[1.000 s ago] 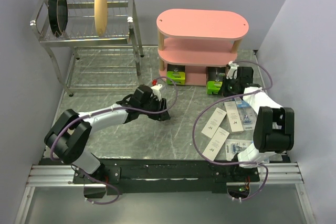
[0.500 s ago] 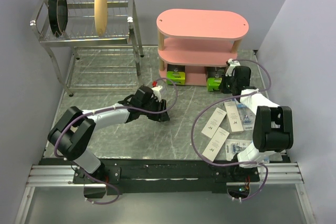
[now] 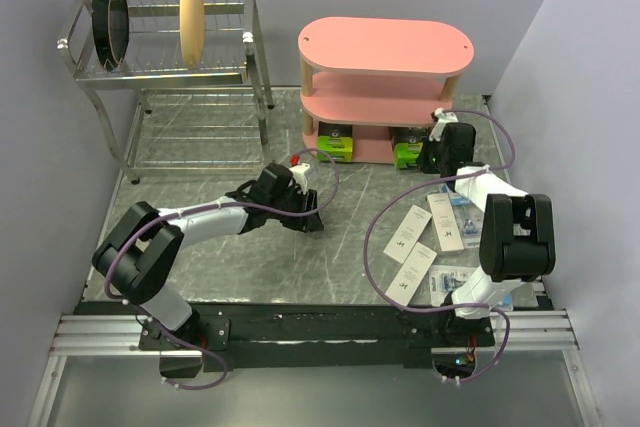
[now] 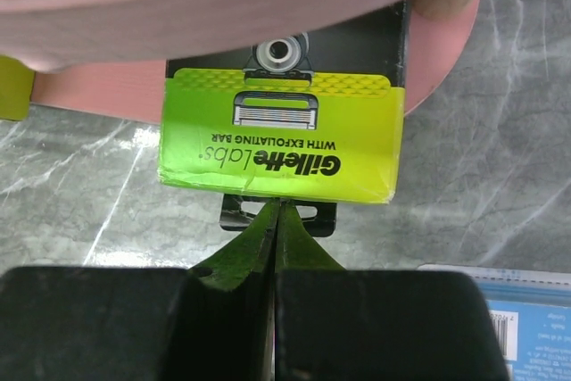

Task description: Place and organize the shaving razors onto the shelf

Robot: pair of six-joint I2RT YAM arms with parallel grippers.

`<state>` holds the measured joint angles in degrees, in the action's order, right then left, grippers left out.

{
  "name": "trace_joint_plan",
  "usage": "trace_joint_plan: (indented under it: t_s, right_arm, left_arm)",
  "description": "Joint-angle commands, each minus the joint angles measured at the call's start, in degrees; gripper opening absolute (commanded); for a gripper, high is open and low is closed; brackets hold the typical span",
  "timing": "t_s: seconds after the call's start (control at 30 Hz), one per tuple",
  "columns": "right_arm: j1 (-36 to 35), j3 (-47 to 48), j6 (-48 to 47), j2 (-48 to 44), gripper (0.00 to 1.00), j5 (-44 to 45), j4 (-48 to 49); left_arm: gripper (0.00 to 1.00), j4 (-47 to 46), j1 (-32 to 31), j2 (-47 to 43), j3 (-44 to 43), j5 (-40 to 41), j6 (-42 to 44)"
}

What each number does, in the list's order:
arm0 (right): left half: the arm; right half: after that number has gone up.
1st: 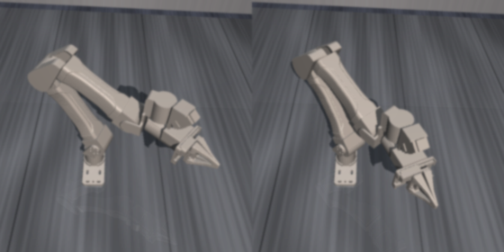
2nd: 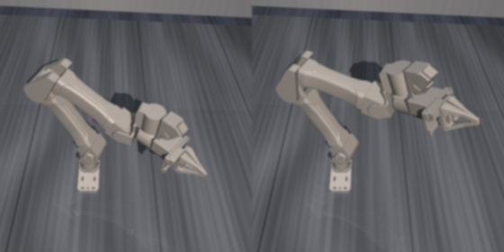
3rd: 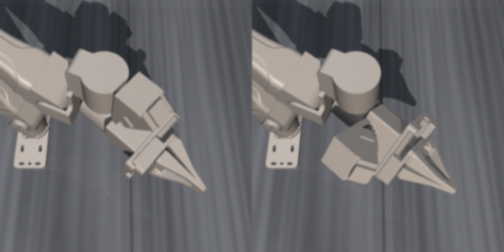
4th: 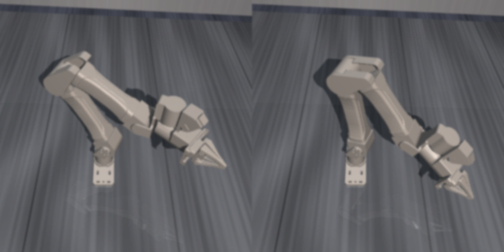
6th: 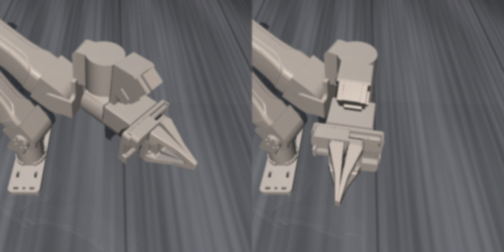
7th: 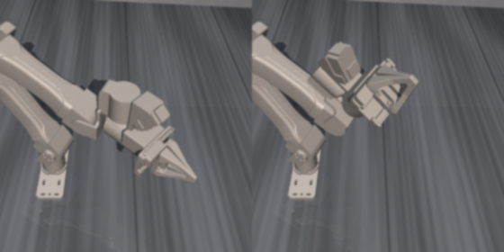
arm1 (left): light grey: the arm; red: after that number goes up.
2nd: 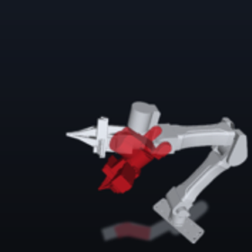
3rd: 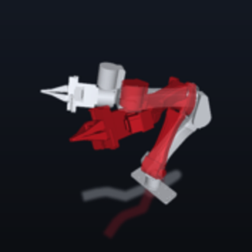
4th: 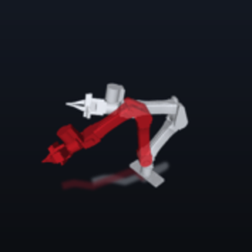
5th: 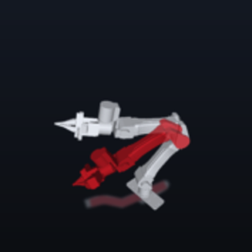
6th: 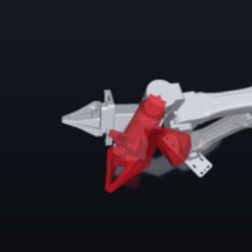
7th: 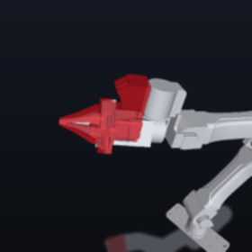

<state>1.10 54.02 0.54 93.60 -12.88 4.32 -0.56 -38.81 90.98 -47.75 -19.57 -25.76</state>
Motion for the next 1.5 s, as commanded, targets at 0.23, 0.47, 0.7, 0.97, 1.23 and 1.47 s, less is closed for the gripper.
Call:
trace_joint_plan:
  t_s: [0.23, 0.47, 0.7, 0.97, 1.23, 1.47]
  right_arm:
    - [-3.04, 2.41, -3.35, 0.7, 0.0, 0.05, 2.19]
    - [-4.7, 2.76, -4.75, 0.88, 0.0, 1.19, 1.48]
    - [-6.73, 3.37, -6.24, 1.49, 0.0, 4.88, 0.7]
    - [-9.1, 7.15, -6.07, 4.48, 0.0, 12.09, -2.03]
    - [-9.8, 8.03, -6.34, 4.92, 0.0, 12.8, -3.09]
    - [-10.59, 8.73, -6.16, 6.59, 0.0, 16.22, -3.44]
  left_arm:
    - [0.5, -0.5, 0.14, 0.34, -2.35, 0.15, 0.71]
    - [0.5, -0.67, 0.22, 0.08, -1.91, -0.29, 0.45]
    - [0.5, -0.76, 0.14, 0.08, -1.91, -0.2, 0.53]
    - [0.5, -0.76, 0.14, -0.27, -1.82, 0.32, 0.62]
    - [0.51, -1.29, 0.14, 0.25, -1.65, -0.11, 0.09]
    - [0.5, -1.29, 0.14, 0.16, -1.56, 0.06, 0.18]
